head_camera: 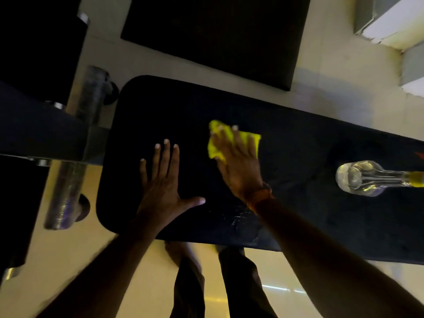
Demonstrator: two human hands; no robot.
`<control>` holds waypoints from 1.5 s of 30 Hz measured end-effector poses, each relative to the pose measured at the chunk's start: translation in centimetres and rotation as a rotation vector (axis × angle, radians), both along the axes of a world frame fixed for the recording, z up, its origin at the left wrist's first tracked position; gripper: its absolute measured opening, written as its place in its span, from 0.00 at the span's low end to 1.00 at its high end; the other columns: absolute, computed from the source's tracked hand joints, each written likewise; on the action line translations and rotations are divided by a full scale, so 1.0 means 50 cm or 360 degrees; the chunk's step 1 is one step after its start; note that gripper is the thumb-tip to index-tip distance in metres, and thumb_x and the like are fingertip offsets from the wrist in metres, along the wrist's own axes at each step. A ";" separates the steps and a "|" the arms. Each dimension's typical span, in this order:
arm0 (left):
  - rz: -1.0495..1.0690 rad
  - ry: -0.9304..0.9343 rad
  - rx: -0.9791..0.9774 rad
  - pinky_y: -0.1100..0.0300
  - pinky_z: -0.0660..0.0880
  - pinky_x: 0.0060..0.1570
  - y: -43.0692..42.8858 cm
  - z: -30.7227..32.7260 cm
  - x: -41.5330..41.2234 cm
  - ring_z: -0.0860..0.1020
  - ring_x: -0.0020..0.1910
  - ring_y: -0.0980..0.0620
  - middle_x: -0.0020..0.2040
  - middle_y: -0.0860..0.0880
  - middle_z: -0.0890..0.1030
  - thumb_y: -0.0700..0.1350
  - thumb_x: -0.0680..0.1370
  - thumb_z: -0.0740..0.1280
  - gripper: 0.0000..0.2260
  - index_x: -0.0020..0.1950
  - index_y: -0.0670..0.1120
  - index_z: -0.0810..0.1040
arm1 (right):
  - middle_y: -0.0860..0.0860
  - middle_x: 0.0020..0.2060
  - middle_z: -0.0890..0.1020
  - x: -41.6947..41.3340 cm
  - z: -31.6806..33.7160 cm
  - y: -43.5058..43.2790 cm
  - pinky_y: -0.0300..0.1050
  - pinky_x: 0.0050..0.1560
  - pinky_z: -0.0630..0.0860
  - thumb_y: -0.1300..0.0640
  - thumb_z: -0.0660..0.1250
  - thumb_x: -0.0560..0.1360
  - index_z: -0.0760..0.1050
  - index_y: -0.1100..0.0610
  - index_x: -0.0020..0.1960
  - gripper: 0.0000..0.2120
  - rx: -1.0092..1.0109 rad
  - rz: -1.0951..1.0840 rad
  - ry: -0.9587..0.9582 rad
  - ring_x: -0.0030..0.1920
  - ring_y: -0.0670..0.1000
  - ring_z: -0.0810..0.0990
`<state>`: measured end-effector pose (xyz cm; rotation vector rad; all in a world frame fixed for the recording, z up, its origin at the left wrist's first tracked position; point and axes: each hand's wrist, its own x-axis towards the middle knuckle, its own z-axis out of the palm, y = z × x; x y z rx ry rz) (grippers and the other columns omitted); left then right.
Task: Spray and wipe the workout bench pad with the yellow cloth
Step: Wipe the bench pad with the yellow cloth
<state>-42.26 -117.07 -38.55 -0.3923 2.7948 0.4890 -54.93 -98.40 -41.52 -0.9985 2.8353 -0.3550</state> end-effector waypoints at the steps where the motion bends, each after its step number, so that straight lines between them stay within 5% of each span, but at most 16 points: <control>1: 0.0041 0.0003 -0.0002 0.36 0.45 0.78 -0.013 0.001 0.006 0.40 0.83 0.46 0.84 0.46 0.41 0.85 0.61 0.54 0.63 0.84 0.46 0.44 | 0.48 0.83 0.55 -0.007 0.003 -0.024 0.68 0.79 0.50 0.47 0.50 0.83 0.54 0.49 0.83 0.28 -0.0018 -0.0327 -0.0061 0.83 0.57 0.49; 3: 0.0082 0.0022 -0.0014 0.36 0.46 0.78 -0.036 0.001 0.022 0.41 0.83 0.45 0.84 0.45 0.42 0.85 0.61 0.55 0.63 0.84 0.45 0.44 | 0.49 0.83 0.55 0.024 0.015 -0.107 0.68 0.80 0.47 0.48 0.50 0.83 0.55 0.49 0.83 0.29 -0.0071 -0.0632 -0.0183 0.83 0.59 0.49; 7: 0.0123 0.0059 -0.0002 0.36 0.47 0.78 -0.066 0.005 0.052 0.42 0.83 0.44 0.84 0.44 0.42 0.85 0.63 0.54 0.63 0.83 0.44 0.44 | 0.49 0.83 0.57 0.025 0.008 -0.136 0.68 0.79 0.52 0.50 0.55 0.83 0.57 0.50 0.83 0.28 -0.0063 0.0350 0.0009 0.83 0.58 0.51; 11: 0.0190 0.0059 -0.0057 0.37 0.49 0.78 -0.083 0.004 0.075 0.43 0.83 0.43 0.84 0.43 0.44 0.85 0.63 0.51 0.62 0.83 0.43 0.45 | 0.50 0.83 0.57 0.043 0.029 -0.223 0.67 0.80 0.47 0.50 0.51 0.81 0.56 0.51 0.83 0.30 -0.0090 -0.0350 -0.0156 0.83 0.59 0.50; 15: 0.0282 0.0066 -0.0033 0.38 0.48 0.78 -0.087 0.003 0.092 0.45 0.83 0.43 0.84 0.43 0.45 0.85 0.63 0.50 0.62 0.83 0.43 0.47 | 0.51 0.83 0.57 0.038 0.024 -0.243 0.67 0.80 0.51 0.53 0.57 0.79 0.55 0.51 0.83 0.33 -0.0048 0.0524 -0.0023 0.83 0.60 0.51; 19: 0.0393 0.0062 -0.0030 0.37 0.51 0.77 -0.088 0.001 0.111 0.45 0.83 0.43 0.84 0.43 0.45 0.85 0.63 0.50 0.62 0.83 0.43 0.47 | 0.50 0.83 0.54 0.040 0.036 -0.313 0.65 0.81 0.47 0.51 0.53 0.81 0.53 0.51 0.83 0.31 -0.0013 -0.0125 -0.0166 0.83 0.59 0.47; 23: 0.0522 0.0071 0.0017 0.37 0.51 0.78 -0.078 0.004 0.125 0.44 0.83 0.43 0.84 0.42 0.45 0.83 0.63 0.54 0.62 0.83 0.42 0.47 | 0.50 0.83 0.55 0.006 0.032 -0.310 0.65 0.80 0.48 0.49 0.52 0.79 0.54 0.50 0.83 0.32 0.0039 0.0863 -0.0069 0.83 0.60 0.49; 27: 0.0667 0.0081 0.0032 0.37 0.51 0.78 -0.059 0.006 0.135 0.45 0.83 0.43 0.84 0.42 0.45 0.82 0.64 0.58 0.61 0.83 0.42 0.46 | 0.51 0.82 0.57 0.021 0.039 -0.363 0.67 0.80 0.50 0.50 0.53 0.82 0.58 0.51 0.82 0.28 -0.0089 0.0337 -0.0191 0.83 0.61 0.49; 31: 0.0819 0.0111 0.0025 0.37 0.55 0.77 -0.039 0.015 0.146 0.48 0.83 0.42 0.84 0.41 0.47 0.81 0.65 0.56 0.60 0.83 0.41 0.49 | 0.51 0.82 0.60 0.002 0.024 -0.357 0.64 0.80 0.49 0.50 0.55 0.84 0.60 0.51 0.82 0.26 -0.0123 0.1193 -0.0015 0.82 0.60 0.53; 35: 0.0923 0.0116 -0.0019 0.36 0.58 0.76 -0.011 0.019 0.155 0.51 0.82 0.40 0.83 0.39 0.50 0.81 0.67 0.53 0.58 0.82 0.39 0.52 | 0.52 0.82 0.59 0.010 0.027 -0.390 0.69 0.79 0.50 0.52 0.56 0.83 0.60 0.52 0.81 0.27 -0.0132 0.0834 -0.0140 0.83 0.62 0.51; 39: 0.0971 0.0052 -0.0029 0.38 0.50 0.79 0.017 0.020 0.157 0.44 0.83 0.40 0.83 0.38 0.44 0.80 0.67 0.53 0.58 0.83 0.39 0.48 | 0.49 0.82 0.60 0.004 0.027 -0.364 0.61 0.81 0.50 0.52 0.56 0.83 0.62 0.49 0.81 0.26 -0.0144 0.1632 0.0015 0.83 0.58 0.54; 43: 0.1081 -0.0066 0.0038 0.41 0.41 0.80 0.032 0.021 0.159 0.34 0.81 0.42 0.82 0.41 0.34 0.82 0.66 0.49 0.59 0.82 0.41 0.38 | 0.52 0.82 0.58 0.012 0.042 -0.389 0.65 0.80 0.49 0.54 0.59 0.83 0.61 0.51 0.81 0.27 -0.0102 0.1033 -0.0151 0.83 0.61 0.52; 45: 0.1149 -0.0070 0.0070 0.41 0.39 0.80 0.041 0.021 0.159 0.32 0.80 0.43 0.81 0.41 0.31 0.83 0.65 0.47 0.60 0.82 0.42 0.36 | 0.51 0.82 0.58 0.053 0.039 -0.363 0.65 0.81 0.48 0.53 0.58 0.82 0.60 0.50 0.81 0.28 -0.0085 0.1413 -0.0077 0.83 0.62 0.51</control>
